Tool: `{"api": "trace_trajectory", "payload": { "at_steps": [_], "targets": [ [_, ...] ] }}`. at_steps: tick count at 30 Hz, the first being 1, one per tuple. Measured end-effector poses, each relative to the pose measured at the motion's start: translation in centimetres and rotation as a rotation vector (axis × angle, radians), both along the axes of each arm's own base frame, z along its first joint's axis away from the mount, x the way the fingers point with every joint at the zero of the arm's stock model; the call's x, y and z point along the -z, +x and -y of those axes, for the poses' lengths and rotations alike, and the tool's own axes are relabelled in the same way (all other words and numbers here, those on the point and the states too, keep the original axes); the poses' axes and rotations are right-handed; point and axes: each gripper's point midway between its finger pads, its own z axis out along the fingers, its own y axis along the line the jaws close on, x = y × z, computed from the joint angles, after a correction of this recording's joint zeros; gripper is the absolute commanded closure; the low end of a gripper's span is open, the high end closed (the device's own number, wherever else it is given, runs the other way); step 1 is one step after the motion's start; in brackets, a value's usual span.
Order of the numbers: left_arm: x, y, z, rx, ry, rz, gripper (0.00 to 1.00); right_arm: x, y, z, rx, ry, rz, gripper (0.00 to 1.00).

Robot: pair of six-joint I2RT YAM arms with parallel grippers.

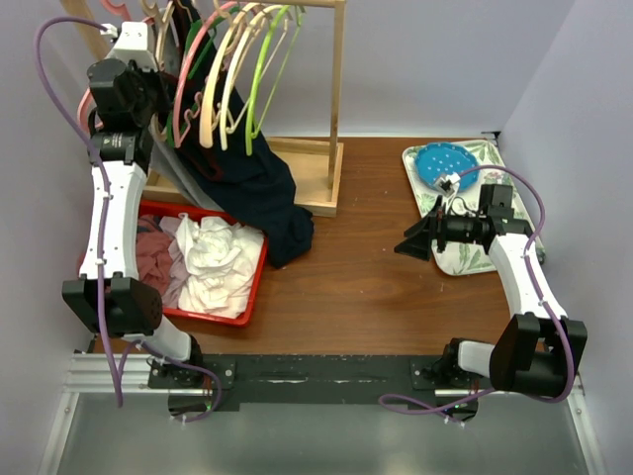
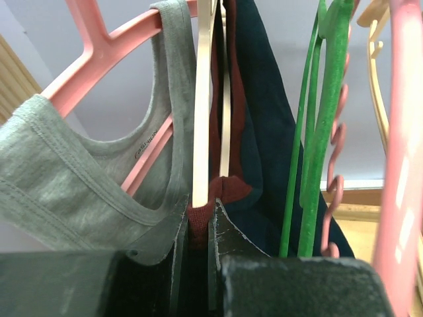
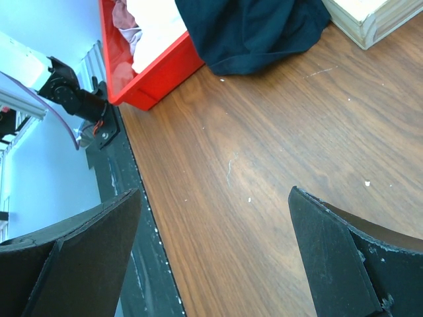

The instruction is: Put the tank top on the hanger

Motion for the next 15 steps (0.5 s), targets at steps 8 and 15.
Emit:
{"api": "trace_trajectory", "payload": {
  "at_steps": [8,15],
  "targets": [
    [-0.1,0.2,0.2,0.014,-0.038,0.005,0.92,0.0,0.2,0.4,0.016,0.000,-0.001,0.01],
    [0.3,1.3,0.5,0.032,-0.085,-0.001,0.88,0.0,0.3,0.7,0.027,0.000,-0.002,0.01]
  ]
}}
